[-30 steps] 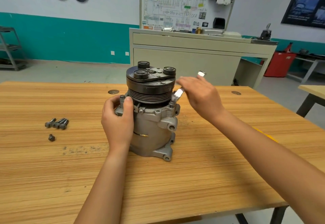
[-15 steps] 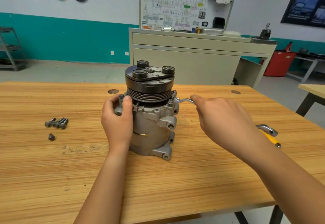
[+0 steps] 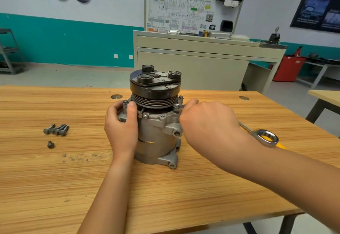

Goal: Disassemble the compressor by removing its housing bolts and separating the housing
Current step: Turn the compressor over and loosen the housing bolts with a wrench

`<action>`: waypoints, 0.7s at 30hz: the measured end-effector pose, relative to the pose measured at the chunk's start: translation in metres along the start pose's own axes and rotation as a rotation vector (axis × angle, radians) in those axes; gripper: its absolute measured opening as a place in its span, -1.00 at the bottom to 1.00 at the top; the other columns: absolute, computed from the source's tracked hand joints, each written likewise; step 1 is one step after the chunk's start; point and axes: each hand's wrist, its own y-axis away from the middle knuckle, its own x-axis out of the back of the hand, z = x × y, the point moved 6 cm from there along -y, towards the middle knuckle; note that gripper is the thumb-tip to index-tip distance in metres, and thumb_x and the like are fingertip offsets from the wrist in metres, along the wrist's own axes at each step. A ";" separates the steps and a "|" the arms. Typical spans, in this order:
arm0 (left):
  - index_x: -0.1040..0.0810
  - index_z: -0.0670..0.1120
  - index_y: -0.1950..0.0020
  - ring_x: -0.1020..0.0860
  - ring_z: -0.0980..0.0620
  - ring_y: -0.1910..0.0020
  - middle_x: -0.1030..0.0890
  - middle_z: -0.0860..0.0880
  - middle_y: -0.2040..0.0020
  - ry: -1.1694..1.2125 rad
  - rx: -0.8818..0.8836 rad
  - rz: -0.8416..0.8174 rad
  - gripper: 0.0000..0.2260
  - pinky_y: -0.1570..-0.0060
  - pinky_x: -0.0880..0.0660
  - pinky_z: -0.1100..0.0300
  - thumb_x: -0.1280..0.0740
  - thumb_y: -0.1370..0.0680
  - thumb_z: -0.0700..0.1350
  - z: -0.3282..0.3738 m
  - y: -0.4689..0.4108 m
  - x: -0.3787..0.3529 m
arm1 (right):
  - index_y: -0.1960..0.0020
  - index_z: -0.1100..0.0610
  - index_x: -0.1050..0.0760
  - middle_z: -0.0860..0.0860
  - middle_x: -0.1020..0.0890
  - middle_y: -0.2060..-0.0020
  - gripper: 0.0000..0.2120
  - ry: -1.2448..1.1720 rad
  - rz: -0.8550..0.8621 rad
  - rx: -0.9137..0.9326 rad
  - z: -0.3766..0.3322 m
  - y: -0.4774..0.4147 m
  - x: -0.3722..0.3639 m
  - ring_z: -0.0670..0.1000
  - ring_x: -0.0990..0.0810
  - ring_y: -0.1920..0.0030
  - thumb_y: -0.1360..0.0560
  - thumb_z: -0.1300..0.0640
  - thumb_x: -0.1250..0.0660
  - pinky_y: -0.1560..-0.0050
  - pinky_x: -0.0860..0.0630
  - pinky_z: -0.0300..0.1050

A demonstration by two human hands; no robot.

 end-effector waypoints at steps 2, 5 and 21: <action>-0.45 0.00 -0.08 -0.44 0.17 -0.01 -0.48 0.20 0.06 -0.002 -0.001 0.004 -0.87 0.13 -0.30 0.61 -0.28 -0.56 -0.04 -0.001 0.000 0.000 | -0.42 0.40 -0.07 0.27 -0.41 -0.26 -0.53 0.040 0.005 0.016 0.000 0.000 0.001 0.21 -0.54 -0.06 -0.54 0.36 -0.04 0.53 -0.13 -0.22; -0.46 -0.02 -0.07 -0.45 0.15 -0.02 -0.49 0.16 0.06 -0.009 -0.016 0.008 -0.88 0.12 -0.30 0.60 -0.29 -0.56 -0.05 0.000 -0.001 0.000 | -0.33 0.37 -0.22 0.11 -0.43 0.29 -0.63 0.093 0.052 0.067 0.009 0.000 -0.002 0.02 -0.41 0.39 -0.54 0.29 -0.06 0.56 -0.11 -0.20; -0.50 0.03 0.11 -0.51 0.33 0.21 -0.56 0.11 0.16 0.103 0.032 -0.214 -0.92 0.16 -0.43 0.39 -0.22 -0.52 -0.06 -0.010 -0.035 -0.006 | -0.02 0.33 -0.54 0.16 -0.63 0.21 -0.82 -0.596 0.950 0.022 0.068 -0.050 -0.074 0.14 -0.61 0.22 -0.43 0.44 -0.29 0.06 -0.47 0.09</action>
